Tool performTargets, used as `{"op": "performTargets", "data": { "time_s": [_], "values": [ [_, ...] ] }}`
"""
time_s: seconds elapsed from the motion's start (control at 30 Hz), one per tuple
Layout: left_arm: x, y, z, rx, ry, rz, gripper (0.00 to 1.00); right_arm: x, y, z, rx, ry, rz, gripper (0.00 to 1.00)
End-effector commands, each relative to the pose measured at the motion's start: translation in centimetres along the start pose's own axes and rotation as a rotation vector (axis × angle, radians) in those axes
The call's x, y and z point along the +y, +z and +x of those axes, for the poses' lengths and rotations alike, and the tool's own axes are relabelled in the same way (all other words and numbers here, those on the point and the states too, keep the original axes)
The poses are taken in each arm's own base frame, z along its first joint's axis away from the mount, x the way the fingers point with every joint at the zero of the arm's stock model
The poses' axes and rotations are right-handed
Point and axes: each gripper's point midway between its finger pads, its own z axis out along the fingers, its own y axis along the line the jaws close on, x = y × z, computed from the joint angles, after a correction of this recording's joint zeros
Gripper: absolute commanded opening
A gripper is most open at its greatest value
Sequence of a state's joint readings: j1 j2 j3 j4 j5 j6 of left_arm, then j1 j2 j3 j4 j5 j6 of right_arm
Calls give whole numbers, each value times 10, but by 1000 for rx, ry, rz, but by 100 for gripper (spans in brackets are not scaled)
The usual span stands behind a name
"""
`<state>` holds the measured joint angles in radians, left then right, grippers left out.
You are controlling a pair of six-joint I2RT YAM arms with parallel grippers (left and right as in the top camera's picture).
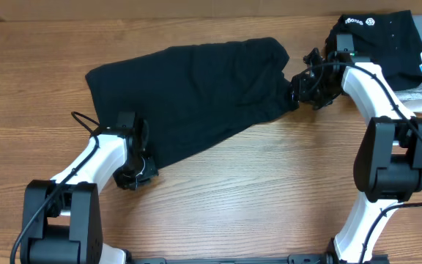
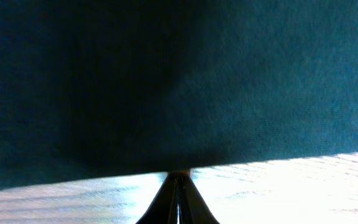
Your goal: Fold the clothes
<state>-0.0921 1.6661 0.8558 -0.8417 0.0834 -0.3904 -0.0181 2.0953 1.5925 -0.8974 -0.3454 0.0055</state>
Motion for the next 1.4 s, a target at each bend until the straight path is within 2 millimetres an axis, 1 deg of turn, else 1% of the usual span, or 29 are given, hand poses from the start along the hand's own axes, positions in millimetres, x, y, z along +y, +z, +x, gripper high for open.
{"op": "performTargets", "data": {
  "time_s": [0.0,0.1,0.13,0.23,0.3,0.43,0.53,0.77,0.83,0.9,1.03,1.07,1.13,1.2,1.23,1.27,1.37],
  "values": [
    [16,1,-6,-56,-35,-85,4,8,6,3,-21,-5,-20,39],
    [22,0,-15,-99,-44,-121,4,2,12,0,-50,28,4,26],
    [25,-1,-21,-126,-45,-144,4,-4,12,-2,-61,50,24,18],
    [32,-4,-30,-171,-47,-189,4,-11,9,-5,-71,80,30,11],
    [36,-5,-33,-189,-49,-213,4,-19,7,-2,-63,104,34,10],
    [39,-5,-29,-175,-47,-226,4,-33,2,14,-3,174,48,7],
    [42,-4,-21,-140,-45,-241,4,-38,-1,26,47,221,42,6],
    [51,-5,6,-27,-39,-278,4,-38,-6,53,152,277,32,7],
    [54,-5,13,3,-37,-289,4,-38,-6,55,160,279,33,13],
    [53,-5,17,19,-33,-281,4,-37,-6,51,144,268,26,19],
    [48,-4,19,34,-25,-250,4,-30,-12,28,74,193,-3,34],
    [48,-4,19,35,-25,-249,4,-30,-15,23,61,185,-1,39],
    [47,-4,20,36,-26,-246,4,-28,-23,13,33,174,8,55],
    [43,-5,19,37,-21,-225,4,-26,-37,2,6,163,24,71],
    [36,-8,14,31,6,-189,4,-26,-49,-6,-14,153,47,80],
    [31,-11,11,23,21,-168,4,-25,-59,-11,-26,144,66,84],
    [14,-28,-2,-16,53,-96,5,-19,-90,-22,-50,94,109,90]
  ]
}}
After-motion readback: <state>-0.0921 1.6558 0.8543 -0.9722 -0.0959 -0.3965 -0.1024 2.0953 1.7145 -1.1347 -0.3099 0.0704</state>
